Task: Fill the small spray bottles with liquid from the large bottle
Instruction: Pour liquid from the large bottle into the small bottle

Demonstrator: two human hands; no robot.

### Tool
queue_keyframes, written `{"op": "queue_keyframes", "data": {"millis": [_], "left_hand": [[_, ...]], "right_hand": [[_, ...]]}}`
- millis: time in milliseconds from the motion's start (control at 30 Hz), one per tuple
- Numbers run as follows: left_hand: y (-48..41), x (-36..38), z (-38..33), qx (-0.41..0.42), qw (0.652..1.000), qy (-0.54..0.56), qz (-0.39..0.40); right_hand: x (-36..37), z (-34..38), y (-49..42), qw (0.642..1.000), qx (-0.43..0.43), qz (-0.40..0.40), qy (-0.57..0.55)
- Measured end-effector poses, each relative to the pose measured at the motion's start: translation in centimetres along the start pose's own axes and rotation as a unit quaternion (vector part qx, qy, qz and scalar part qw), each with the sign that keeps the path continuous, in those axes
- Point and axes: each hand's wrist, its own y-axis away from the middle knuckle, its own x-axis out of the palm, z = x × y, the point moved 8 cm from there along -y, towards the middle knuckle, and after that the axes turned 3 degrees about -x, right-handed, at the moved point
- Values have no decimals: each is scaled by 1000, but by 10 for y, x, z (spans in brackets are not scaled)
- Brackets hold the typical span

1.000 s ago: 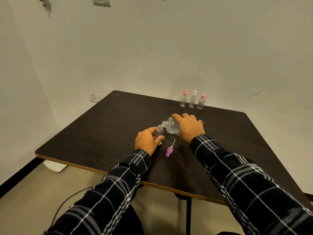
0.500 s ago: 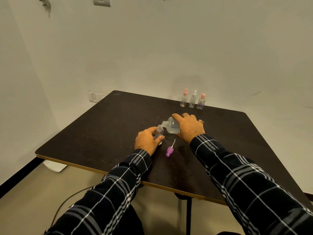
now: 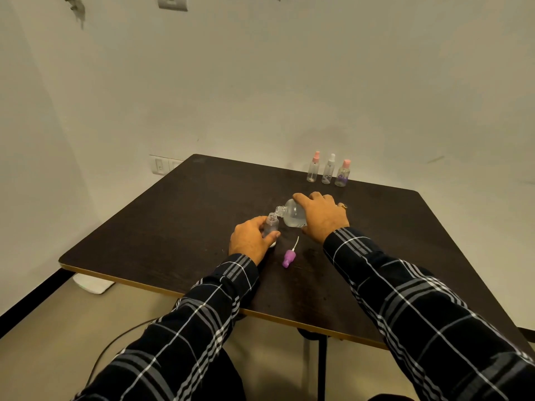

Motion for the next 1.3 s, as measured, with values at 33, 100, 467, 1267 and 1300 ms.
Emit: {"op": "queue_keyframes", "data": {"millis": [33, 100, 467, 1267, 1300], "left_hand": [[0, 0, 0, 0, 1000, -1, 1], [0, 1, 0, -1, 1000, -1, 1], [0, 1, 1, -3, 1000, 3, 1], [-2, 3, 2, -10, 1000, -4, 5], [-2, 3, 2, -9, 1000, -5, 5]], "right_hand": [[0, 0, 0, 1000, 1, 1, -1], [0, -1, 0, 1000, 1, 3, -4], [-1, 0, 1, 1000, 1, 15, 2], [-1, -1, 0, 1000, 0, 5, 7], [-1, 0, 0, 1000, -1, 6, 8]]}}
